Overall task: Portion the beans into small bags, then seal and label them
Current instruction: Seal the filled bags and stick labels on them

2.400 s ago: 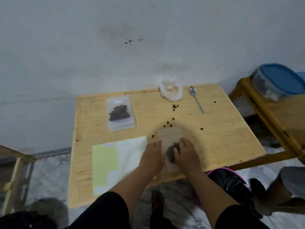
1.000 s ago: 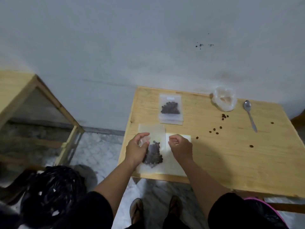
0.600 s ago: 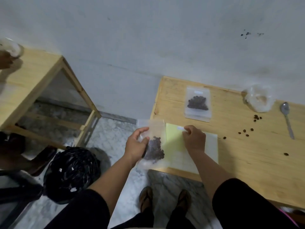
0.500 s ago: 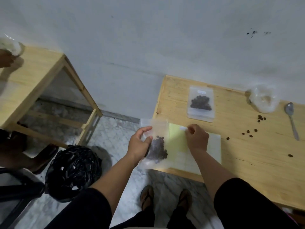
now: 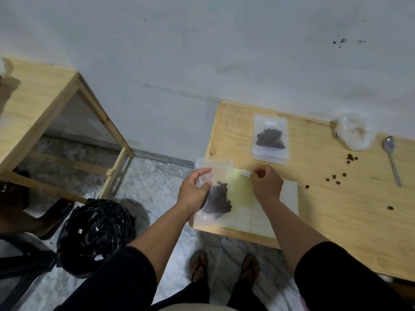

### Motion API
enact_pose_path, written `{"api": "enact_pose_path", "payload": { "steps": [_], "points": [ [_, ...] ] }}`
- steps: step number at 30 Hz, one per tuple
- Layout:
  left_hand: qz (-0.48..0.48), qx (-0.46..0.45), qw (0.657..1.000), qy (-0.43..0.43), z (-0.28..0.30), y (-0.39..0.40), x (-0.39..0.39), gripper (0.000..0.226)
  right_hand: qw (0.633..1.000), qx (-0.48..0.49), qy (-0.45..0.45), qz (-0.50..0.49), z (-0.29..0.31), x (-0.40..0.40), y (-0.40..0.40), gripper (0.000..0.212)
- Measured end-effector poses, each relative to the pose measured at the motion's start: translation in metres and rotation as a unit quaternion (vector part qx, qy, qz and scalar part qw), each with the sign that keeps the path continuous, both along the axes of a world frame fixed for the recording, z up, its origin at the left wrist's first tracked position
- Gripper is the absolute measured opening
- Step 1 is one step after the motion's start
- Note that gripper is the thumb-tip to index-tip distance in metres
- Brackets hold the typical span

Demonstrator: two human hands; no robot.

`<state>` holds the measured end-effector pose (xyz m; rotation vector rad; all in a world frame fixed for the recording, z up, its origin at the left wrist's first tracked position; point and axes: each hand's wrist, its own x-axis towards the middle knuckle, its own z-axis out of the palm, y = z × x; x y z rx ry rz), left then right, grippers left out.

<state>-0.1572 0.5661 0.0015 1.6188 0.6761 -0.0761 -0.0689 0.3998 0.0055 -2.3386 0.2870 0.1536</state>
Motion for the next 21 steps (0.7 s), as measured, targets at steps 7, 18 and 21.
{"api": "enact_pose_path", "payload": {
  "steps": [7,18,21],
  "points": [
    [-0.014,-0.010,1.000,-0.015,0.013,-0.010,0.017,0.035,0.989,0.099,-0.064,0.085,0.037,-0.007,0.001,0.007],
    [-0.076,-0.026,0.987,-0.142,0.050,-0.034,0.031,0.036,0.982,0.112,-0.127,0.084,0.069,-0.013,0.000,0.004],
    [-0.065,-0.030,0.987,-0.146,0.053,-0.035,0.029,0.034,0.981,0.119,-0.132,0.078,0.074,-0.017,0.002,0.005]
  ]
}}
